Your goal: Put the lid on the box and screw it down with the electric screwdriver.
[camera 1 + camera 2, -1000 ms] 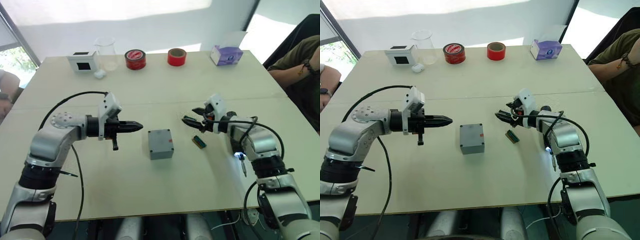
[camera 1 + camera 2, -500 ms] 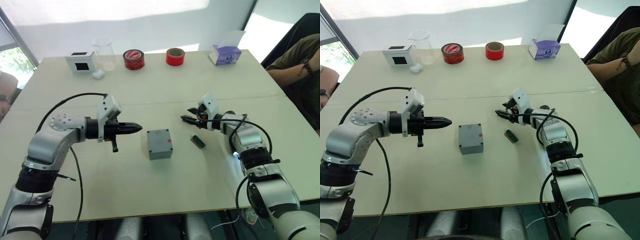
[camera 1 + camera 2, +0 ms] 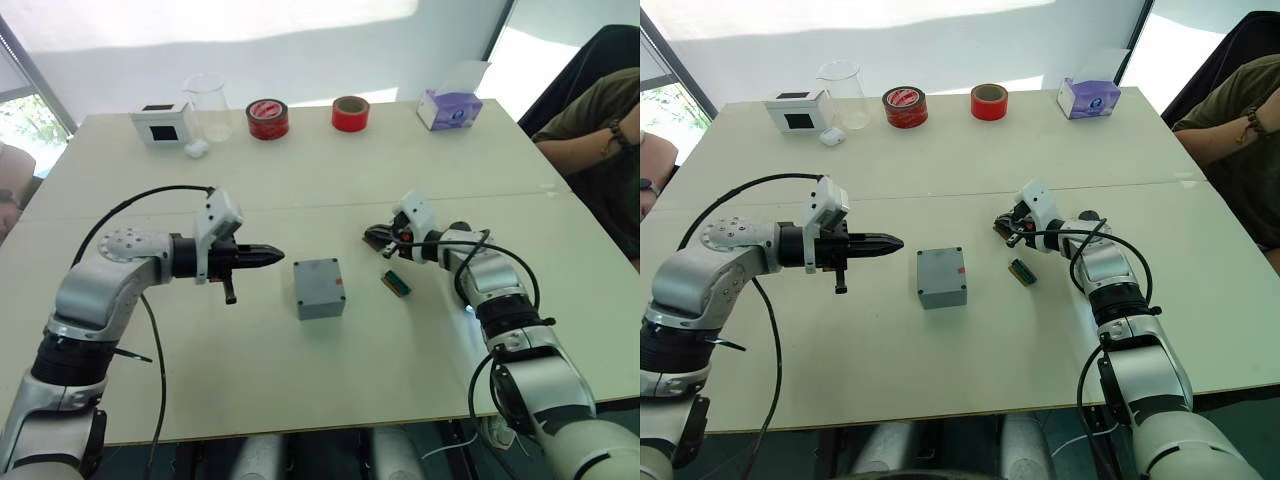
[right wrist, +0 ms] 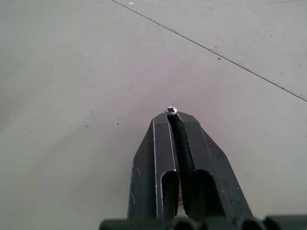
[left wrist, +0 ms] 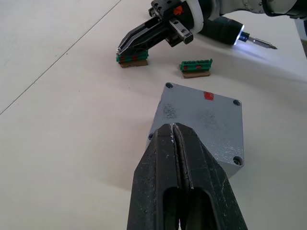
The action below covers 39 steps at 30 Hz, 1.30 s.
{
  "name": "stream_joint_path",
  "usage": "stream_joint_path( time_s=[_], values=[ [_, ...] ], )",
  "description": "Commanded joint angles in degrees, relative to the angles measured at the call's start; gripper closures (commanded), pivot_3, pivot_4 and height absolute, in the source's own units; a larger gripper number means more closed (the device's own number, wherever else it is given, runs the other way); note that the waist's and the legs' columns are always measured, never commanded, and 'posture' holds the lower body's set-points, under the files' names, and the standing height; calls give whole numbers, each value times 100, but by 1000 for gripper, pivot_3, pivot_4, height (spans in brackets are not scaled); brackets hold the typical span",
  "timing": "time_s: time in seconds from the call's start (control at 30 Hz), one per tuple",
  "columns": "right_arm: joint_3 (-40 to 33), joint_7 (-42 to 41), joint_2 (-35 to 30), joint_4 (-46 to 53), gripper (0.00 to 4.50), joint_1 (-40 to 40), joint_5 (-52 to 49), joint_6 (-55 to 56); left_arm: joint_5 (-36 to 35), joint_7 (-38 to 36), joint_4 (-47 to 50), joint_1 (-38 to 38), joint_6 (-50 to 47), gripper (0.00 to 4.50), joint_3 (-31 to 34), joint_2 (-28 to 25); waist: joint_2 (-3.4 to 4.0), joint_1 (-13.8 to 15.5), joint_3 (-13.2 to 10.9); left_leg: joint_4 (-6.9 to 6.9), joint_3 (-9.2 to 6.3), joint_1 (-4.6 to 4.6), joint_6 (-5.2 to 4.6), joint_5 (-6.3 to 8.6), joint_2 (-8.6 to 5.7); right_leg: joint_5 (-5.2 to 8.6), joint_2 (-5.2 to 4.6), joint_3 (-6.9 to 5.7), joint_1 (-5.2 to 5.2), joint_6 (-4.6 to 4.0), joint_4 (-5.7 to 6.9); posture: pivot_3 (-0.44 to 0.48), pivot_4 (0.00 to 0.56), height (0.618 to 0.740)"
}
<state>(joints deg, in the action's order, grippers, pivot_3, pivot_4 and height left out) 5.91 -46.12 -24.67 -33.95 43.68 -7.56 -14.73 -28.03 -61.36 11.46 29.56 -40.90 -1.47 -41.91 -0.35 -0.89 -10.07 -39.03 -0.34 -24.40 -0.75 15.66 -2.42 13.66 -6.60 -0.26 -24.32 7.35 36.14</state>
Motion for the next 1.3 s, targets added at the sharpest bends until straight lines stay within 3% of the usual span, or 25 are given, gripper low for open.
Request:
stream_joint_path(
  time_s=[0.03,0.6,0.9,1.3],
  values=[
    [-142,-35,-22,265,4456,28,-46,22,8,-4,56,10,133,4500,-7,-28,0,-1,0,0,0,0,0,0,0,0,0,0,0,0,0,0,150,740],
    [-490,-173,-55,1118,4456,-364,-389,-144,69,-70,-95,68,256,4500,-121,-13,0,4,0,0,0,0,0,0,0,0,0,0,0,0,2,0,150,740],
    [-287,-167,-69,957,4456,-446,-90,60,80,-60,-100,87,246,4500,-153,23,0,4,0,0,0,0,0,0,-1,0,0,0,0,0,1,0,150,740],
    [-21,-308,-169,734,4456,-575,317,1148,87,-23,-31,22,224,4500,-190,28,0,4,0,0,0,0,0,0,-1,0,0,1,0,0,1,0,150,740]
  ],
)
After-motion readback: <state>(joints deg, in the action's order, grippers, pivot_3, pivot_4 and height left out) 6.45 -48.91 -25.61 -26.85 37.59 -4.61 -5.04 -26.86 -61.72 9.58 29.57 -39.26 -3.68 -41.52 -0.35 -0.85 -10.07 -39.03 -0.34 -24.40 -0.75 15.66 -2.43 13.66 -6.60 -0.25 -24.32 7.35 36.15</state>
